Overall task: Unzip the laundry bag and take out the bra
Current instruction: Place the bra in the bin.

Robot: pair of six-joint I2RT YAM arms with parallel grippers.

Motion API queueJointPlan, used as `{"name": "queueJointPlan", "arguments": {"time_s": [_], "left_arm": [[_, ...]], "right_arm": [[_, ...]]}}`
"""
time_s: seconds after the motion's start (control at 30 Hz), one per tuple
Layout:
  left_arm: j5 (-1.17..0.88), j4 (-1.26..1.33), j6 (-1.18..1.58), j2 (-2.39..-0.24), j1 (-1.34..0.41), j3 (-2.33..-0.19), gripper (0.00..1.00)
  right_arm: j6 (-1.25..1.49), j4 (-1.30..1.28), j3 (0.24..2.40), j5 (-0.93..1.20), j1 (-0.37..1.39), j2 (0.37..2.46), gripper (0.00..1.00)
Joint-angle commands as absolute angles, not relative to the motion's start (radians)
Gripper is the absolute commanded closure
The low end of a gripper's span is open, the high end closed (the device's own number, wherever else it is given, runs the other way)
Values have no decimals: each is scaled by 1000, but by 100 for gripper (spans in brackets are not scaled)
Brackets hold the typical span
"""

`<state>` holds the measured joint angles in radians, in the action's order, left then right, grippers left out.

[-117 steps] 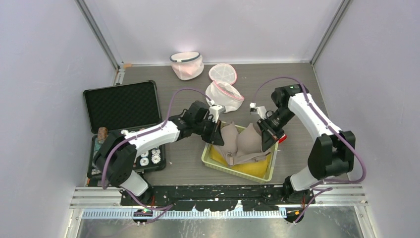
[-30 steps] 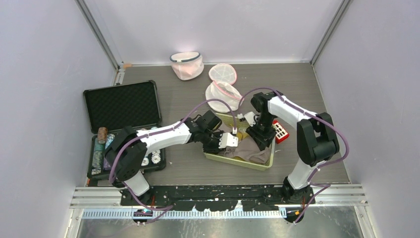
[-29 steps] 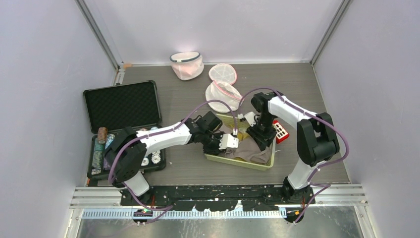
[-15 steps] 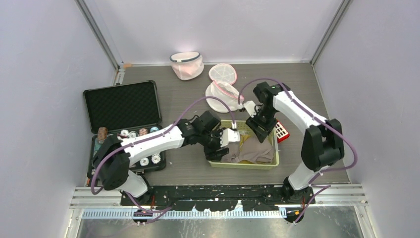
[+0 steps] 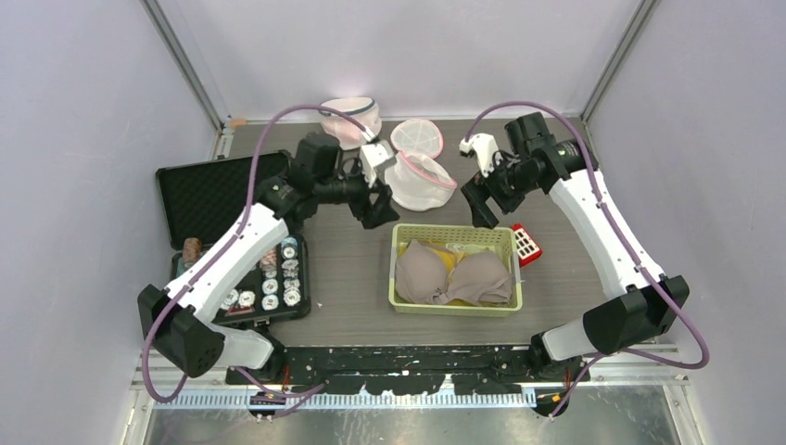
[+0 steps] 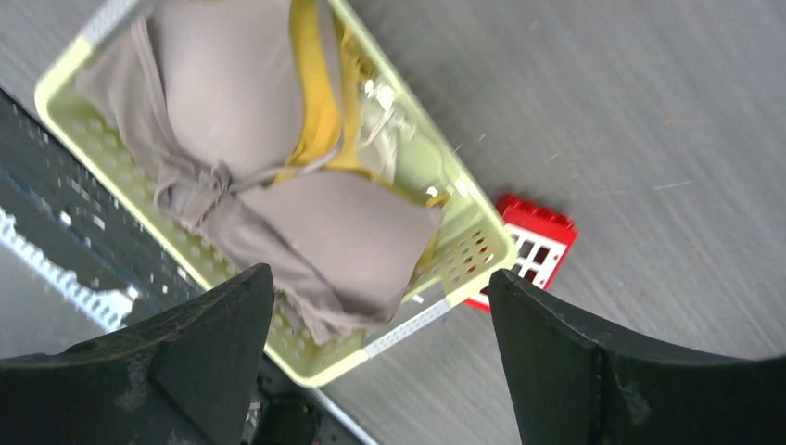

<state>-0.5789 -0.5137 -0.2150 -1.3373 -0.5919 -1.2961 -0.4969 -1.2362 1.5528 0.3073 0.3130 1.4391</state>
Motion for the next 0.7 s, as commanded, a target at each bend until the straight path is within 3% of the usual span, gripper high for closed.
{"name": "queueJointPlan", "arguments": {"time_s": [0.0,0.3,0.67], "left_arm": [[-623,-458,-164,-1383,-506,-1383,26],[-554,-427,-191,-1646,-448,-1593,26],[-471,-470,-191,-2121,-449,-2079,29]], "right_arm": [[-389,-1052,1624,362,278,1439,8],[-280,-853,1712,433,179,1665,6],[-112,-786,1852,556,78,1938,9]]}}
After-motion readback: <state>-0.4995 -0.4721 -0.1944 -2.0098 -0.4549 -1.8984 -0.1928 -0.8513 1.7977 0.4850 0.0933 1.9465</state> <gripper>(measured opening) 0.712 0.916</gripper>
